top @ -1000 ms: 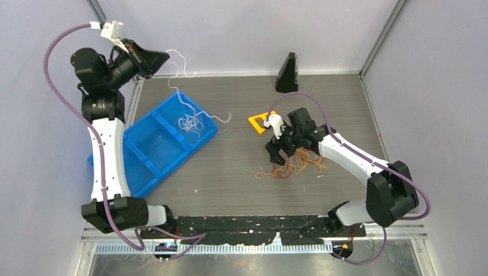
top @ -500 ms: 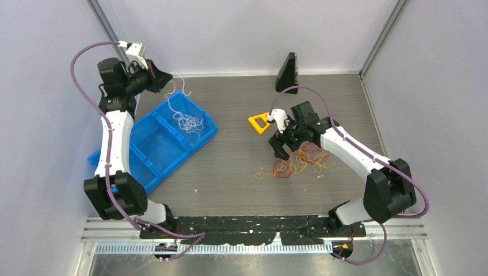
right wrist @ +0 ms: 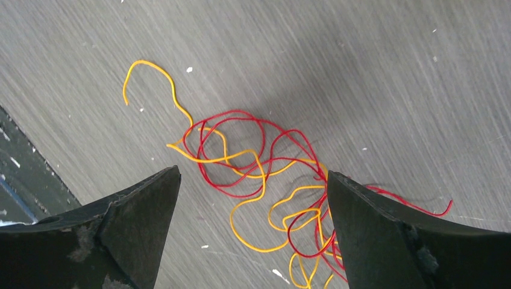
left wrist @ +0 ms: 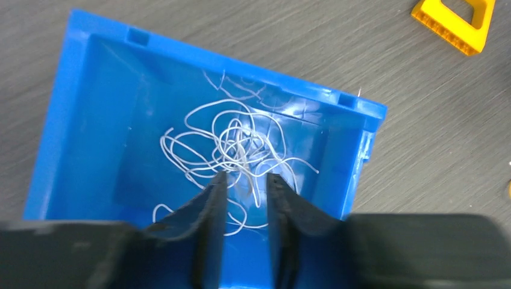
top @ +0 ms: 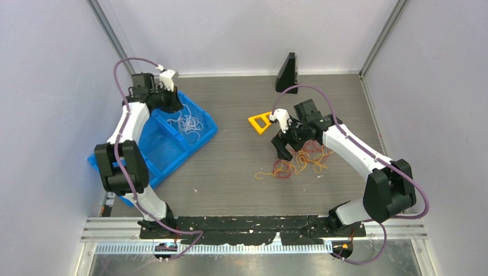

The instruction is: Untangle the cables

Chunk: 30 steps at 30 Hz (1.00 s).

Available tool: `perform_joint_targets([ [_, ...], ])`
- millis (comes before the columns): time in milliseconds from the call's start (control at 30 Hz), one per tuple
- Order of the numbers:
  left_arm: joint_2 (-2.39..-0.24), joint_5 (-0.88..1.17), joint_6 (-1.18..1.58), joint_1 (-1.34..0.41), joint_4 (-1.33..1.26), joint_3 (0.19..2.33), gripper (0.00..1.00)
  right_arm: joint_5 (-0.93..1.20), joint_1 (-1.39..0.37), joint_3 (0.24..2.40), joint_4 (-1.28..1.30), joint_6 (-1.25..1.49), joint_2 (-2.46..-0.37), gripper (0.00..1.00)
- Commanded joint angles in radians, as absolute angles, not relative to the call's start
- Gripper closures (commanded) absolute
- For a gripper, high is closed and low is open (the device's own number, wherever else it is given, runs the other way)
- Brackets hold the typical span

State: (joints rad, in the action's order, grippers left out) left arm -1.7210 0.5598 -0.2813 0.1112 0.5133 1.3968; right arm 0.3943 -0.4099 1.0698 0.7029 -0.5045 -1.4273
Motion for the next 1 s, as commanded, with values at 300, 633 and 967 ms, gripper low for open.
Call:
perform_joint_targets([
  [300,-1.489,0.771,-0.131,0.1,0.495,1.491,0.24,0.379,-0.407,1.116,0.809,-0.574,-1.514,0.1],
  [633,-1.282,0.827,-0.115,0.041,0.369,1.243,0.23,0.37,-0.448,1.156,0.779,-0.568,-1.725,0.44],
  [967,-1.16,0.912,-0.096,0.026,0.345,1.054,0.25,0.633,-0.506,1.295,0.834,-0.615,-1.652,0.94],
])
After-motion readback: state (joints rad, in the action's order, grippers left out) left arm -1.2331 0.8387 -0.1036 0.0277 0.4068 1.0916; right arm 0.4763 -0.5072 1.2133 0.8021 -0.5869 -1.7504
